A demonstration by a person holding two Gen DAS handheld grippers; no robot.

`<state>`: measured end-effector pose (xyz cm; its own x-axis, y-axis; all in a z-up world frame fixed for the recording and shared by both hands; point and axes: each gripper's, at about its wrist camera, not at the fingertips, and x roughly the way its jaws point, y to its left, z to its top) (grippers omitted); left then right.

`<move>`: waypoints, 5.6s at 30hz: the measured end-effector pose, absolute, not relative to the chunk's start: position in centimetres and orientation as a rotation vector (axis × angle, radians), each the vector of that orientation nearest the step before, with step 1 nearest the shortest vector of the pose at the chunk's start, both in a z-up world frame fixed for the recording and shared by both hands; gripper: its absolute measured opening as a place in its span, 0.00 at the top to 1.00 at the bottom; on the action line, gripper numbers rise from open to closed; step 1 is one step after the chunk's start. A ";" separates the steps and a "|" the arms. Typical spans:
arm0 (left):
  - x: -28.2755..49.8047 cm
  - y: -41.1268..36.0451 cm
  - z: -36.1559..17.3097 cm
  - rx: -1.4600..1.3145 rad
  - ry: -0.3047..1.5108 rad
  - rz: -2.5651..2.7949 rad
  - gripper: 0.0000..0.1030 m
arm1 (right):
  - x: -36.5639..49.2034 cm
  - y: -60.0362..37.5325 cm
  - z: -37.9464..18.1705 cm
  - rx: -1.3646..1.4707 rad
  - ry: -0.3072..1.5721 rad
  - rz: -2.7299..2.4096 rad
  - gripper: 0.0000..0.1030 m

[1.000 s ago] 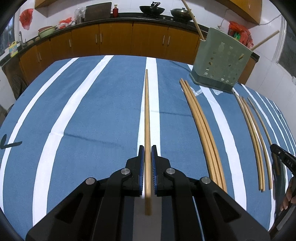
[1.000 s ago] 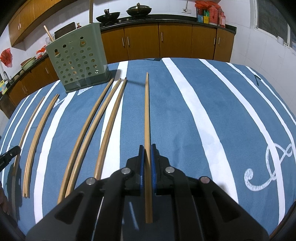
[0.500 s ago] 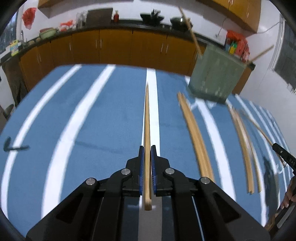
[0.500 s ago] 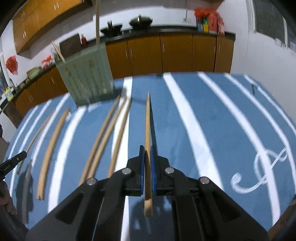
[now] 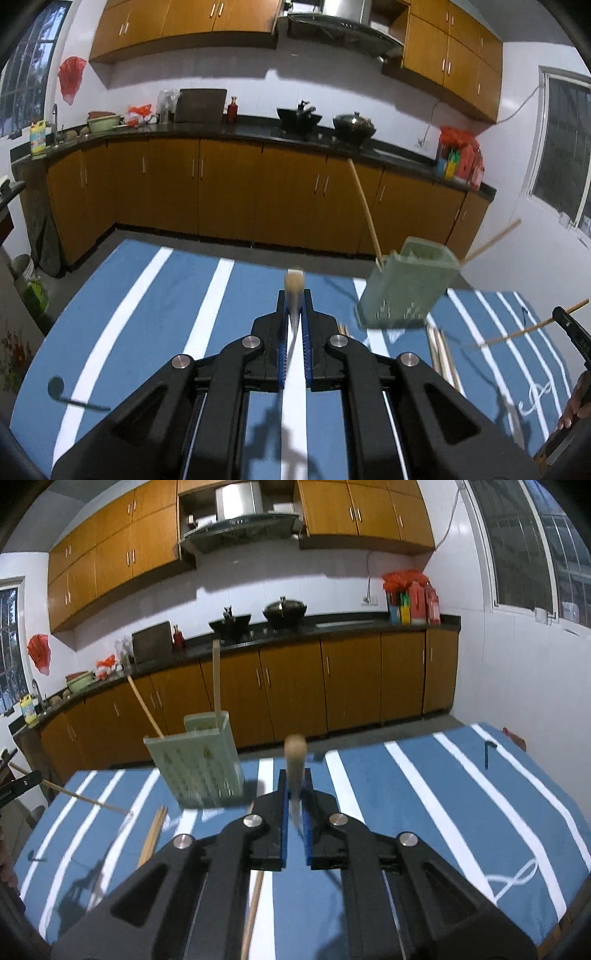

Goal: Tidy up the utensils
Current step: 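Carry the chopsticks with both tools up over the green holder, then open both tools to drop the chopsticks into the green holder, then close the left tool on a third chopstick while the right tool grasps one, then lift the held chopsticks off the cloth with both tools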

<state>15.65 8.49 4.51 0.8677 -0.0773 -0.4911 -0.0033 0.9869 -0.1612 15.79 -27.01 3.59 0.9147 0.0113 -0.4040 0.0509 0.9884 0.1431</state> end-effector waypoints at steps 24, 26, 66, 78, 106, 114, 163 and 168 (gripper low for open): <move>23.2 -0.3 13.6 -0.174 0.296 -0.217 0.93 | 25.9 -22.0 12.8 0.173 0.296 0.187 0.93; 24.3 -0.7 12.3 -0.187 0.334 -0.230 0.93 | 26.9 -21.6 11.9 0.179 0.326 0.189 0.93; 14.6 2.2 -6.3 -0.133 0.770 -0.116 0.71 | 17.6 -22.3 -12.3 0.205 0.878 0.103 0.83; 14.1 -0.1 -8.6 -0.096 0.832 -0.178 0.72 | 18.1 -23.0 -11.7 0.130 0.857 -0.001 0.93; 16.2 3.6 -10.0 0.001 0.886 0.061 0.93 | 19.0 -25.1 -11.8 0.101 0.854 -0.058 0.92; 16.8 5.4 -10.0 0.005 0.886 0.121 0.92 | 19.3 -26.1 -12.0 0.111 0.854 -0.081 0.92; 16.8 5.3 -9.9 0.003 0.887 0.121 0.92 | 19.2 -26.1 -12.0 0.104 0.854 -0.083 0.92; 16.7 5.3 -9.9 0.003 0.887 0.121 0.92 | 19.3 -26.1 -12.0 0.104 0.854 -0.084 0.92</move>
<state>16.74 5.30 -9.88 0.6250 0.1070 -0.7733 -0.1043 0.9931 0.0532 19.25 -26.06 -12.01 0.6540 -0.0318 -0.7558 0.1151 0.9917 0.0579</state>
